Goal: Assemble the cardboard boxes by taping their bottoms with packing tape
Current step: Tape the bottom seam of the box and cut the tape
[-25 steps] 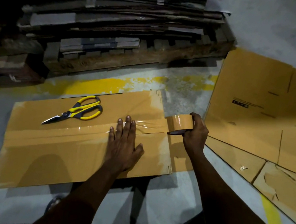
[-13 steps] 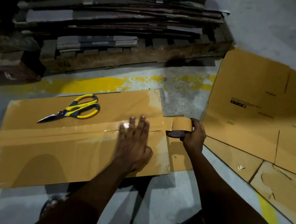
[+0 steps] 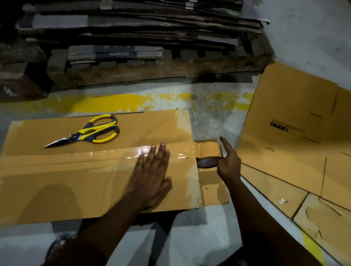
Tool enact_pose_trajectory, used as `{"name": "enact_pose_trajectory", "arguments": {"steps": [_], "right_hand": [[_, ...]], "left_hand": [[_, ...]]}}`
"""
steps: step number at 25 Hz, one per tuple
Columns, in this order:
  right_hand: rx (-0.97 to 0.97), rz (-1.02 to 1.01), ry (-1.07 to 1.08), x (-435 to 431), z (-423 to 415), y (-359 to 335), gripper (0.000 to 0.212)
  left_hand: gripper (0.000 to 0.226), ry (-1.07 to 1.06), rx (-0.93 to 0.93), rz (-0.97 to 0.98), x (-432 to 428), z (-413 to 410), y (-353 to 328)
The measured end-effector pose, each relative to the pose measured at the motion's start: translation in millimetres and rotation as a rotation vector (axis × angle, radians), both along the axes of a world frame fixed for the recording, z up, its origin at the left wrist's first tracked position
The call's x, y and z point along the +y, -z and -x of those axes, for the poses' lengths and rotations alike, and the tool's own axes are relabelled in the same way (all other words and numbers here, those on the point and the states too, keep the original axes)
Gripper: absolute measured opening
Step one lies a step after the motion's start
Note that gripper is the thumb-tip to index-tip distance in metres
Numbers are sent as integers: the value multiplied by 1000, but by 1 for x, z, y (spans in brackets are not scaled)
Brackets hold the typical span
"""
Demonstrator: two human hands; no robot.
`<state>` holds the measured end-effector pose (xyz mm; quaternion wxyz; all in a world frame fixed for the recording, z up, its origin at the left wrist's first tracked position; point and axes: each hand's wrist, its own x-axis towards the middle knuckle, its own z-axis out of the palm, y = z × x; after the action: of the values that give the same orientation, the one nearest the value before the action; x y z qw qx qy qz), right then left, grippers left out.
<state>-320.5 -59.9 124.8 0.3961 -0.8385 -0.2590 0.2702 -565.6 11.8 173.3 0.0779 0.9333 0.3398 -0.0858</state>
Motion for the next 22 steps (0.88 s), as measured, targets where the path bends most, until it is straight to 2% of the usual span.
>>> {"name": "enact_pose_trajectory", "arguments": {"steps": [2,4,7,10,15,19,22], "right_hand": [[-195,-21,51,3,8,-17,66],[-349,15,-46,16,22,-35,61],[-426,110,-331,52,72,-64,62],[-574,197,-577,75,130,-64,64],[-723,251,-744,134,214,-59,58],[-840,268,-922,182,267,-66,70],[-889,312,-906,183,265,-74,65]], "left_hand": [[75,-19,14,-6,12,32,-2],[75,-39,33,-16,23,58,-5],[75,-108,50,13,42,103,-14],[74,-163,70,17,59,166,-19],[80,-374,71,36,91,242,-20],[87,-512,51,47,94,255,-12],[82,-631,21,75,91,237,-14]]}}
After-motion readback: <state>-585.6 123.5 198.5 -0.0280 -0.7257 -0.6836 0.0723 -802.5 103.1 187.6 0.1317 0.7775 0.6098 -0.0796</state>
